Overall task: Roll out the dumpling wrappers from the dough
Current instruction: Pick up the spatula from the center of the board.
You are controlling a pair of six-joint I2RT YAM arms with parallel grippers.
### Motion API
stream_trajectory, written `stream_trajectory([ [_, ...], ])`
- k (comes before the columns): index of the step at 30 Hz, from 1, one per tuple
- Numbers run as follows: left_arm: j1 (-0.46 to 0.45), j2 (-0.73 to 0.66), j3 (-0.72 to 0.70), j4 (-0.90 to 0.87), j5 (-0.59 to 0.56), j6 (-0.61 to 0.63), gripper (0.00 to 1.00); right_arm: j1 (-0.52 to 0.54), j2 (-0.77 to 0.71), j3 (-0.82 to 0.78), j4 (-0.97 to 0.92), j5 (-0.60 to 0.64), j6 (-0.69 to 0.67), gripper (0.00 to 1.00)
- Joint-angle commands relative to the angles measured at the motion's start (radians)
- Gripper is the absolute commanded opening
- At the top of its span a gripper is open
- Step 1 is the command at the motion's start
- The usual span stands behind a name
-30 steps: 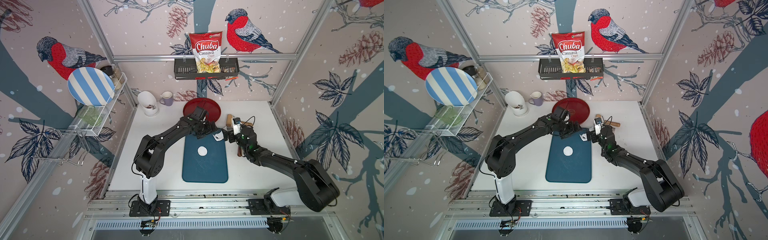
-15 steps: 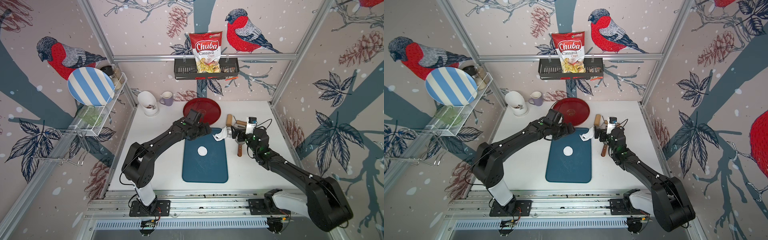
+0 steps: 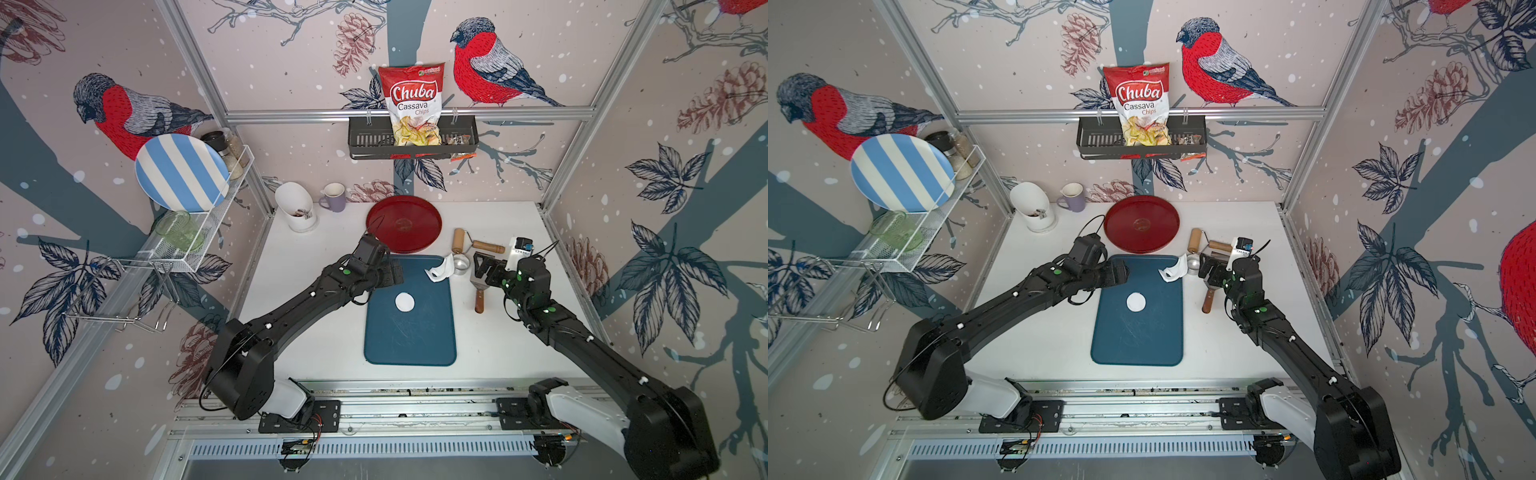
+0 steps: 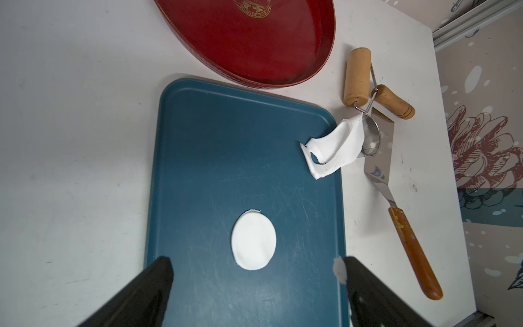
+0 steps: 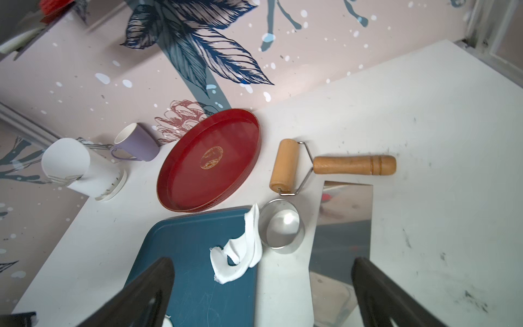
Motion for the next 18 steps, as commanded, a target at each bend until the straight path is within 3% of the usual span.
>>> stream_trajectory([
  [1, 0.0, -0.064, -0.071, 0.092, -0.032, 0.049, 0.96, -0.042, -0.006, 0.0, -0.186, -0.074, 0.13, 1.0],
  [5, 0.0, -0.129, -0.136, 0.135, -0.028, 0.067, 0.96, -0.129, -0.004, -0.063, -0.216, -0.243, 0.184, 1.0],
  [11, 0.0, -0.137, -0.17, 0.176, 0.02, 0.068, 0.95, -0.134, 0.058, -0.04, -0.297, -0.322, 0.152, 0.98],
  [14, -0.003, -0.129, -0.18, 0.192, 0.032, 0.059, 0.95, -0.106, 0.097, 0.019, -0.374, -0.317, 0.127, 0.94],
  [18, -0.006, -0.12, -0.181, 0.204, 0.035, 0.06, 0.95, -0.025, 0.148, 0.111, -0.495, -0.215, 0.096, 0.93],
])
